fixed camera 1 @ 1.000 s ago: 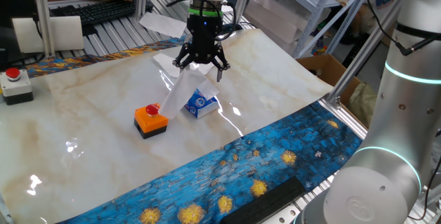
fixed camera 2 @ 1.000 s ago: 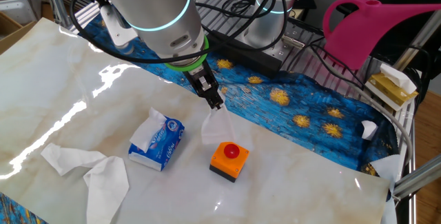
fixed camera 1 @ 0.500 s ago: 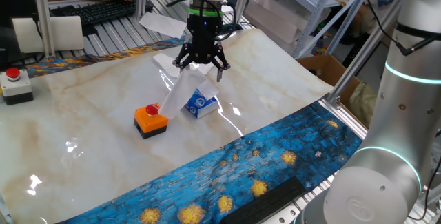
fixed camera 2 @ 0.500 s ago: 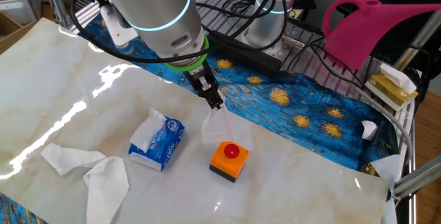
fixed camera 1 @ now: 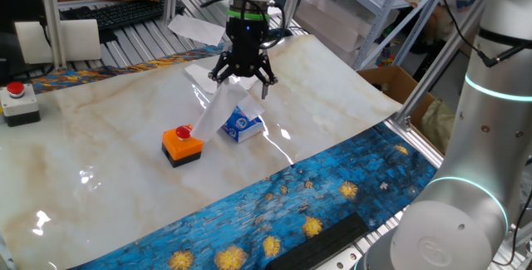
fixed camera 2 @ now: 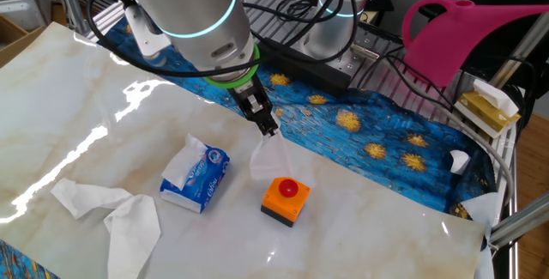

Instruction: Pull out a napkin

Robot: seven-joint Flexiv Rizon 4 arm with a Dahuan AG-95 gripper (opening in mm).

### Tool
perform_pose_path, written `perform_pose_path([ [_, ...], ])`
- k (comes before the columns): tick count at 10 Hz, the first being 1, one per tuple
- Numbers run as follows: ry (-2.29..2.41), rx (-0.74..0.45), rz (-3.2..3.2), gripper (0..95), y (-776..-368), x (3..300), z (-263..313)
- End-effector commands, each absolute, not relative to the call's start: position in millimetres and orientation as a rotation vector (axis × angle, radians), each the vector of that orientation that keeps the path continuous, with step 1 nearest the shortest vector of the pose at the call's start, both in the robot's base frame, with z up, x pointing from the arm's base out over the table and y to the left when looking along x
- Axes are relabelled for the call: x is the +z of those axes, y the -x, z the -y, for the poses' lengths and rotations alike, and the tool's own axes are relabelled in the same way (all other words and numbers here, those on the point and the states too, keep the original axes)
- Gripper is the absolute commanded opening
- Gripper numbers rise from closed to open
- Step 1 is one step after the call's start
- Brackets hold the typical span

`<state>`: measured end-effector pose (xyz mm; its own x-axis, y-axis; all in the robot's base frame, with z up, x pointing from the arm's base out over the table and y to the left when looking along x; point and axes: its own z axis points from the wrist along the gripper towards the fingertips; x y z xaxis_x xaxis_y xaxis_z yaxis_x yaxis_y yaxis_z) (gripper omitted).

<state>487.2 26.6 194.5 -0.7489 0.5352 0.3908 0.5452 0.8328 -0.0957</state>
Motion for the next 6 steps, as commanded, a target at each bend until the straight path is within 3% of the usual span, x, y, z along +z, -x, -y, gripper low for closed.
perform_pose_path([
  [1, 1.114, -0.711, 2.310, 95.0, -477.8, 196.5, -32.2],
  [2, 0.968, -0.691, 2.309, 95.0, -472.5, 200.4, -34.6],
  [3, 0.514, -0.086, 2.508, 95.0, -471.9, 203.0, -35.1],
  [4, 0.057, 0.591, 2.569, 95.0, -470.8, 203.9, -36.1],
  [5, -0.119, 1.255, 2.484, 95.0, -469.2, 203.2, -36.7],
  [6, -0.056, 0.966, 2.643, 95.0, -469.4, 202.7, -36.6],
])
